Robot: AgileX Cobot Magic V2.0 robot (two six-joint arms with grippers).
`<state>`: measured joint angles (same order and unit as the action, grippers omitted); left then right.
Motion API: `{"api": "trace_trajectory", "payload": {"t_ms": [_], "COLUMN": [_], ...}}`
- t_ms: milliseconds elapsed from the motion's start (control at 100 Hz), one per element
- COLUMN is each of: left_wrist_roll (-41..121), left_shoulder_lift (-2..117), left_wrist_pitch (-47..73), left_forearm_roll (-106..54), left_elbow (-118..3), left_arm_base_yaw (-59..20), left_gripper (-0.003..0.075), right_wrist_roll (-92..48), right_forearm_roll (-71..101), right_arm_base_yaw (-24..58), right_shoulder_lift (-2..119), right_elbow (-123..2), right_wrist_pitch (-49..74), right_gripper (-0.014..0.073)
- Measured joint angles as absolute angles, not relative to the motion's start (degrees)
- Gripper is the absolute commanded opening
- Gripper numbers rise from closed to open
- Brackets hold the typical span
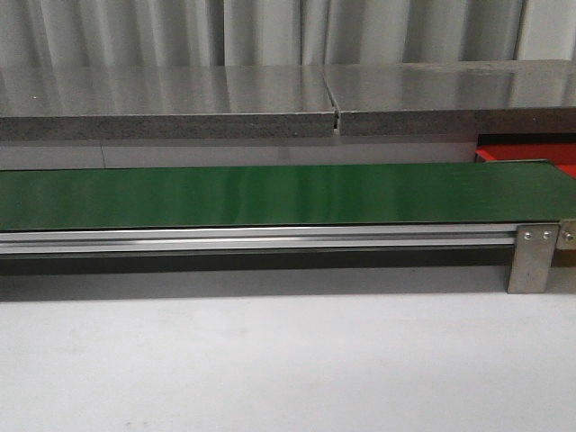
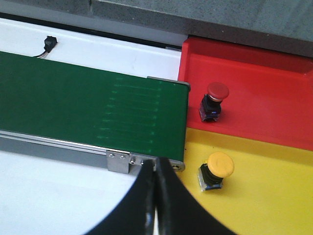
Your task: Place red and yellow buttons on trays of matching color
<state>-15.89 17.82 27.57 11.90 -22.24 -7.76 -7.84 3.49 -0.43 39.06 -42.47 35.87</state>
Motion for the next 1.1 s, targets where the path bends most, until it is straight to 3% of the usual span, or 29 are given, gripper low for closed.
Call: {"api": "trace_trajectory", "payload": {"t_ms": [260,600,1100], "left_wrist_roll": [-29.7,-30.7,-30.8], "left_shoulder_lift": [29.4,54.2,84.9], "left_wrist_pitch": [29.5,29.7,27.5], "left_forearm_roll": [23.3,21.0,20.0], "left_elbow": [-29.7,-43.8,-55.6], "left_arm_base_yaw": [-1.3,13.2,22.1], "left_gripper": [0.0672,0.0672,0.0672], "right_wrist_roll": [-7.8,-7.8,-7.8], "right_forearm_roll": [3.5,3.5,3.5], "right_arm_base_yaw": [-0.4,-0.4,-0.4], "right_shoulder_lift": [39.1,39.1,39.1], "right_elbow": [-42.5,-42.5,-42.5], "right_wrist_pitch": [35.9,36.0,36.0], "right_gripper": [-0.0068,-0.0068,-0.0068]}}
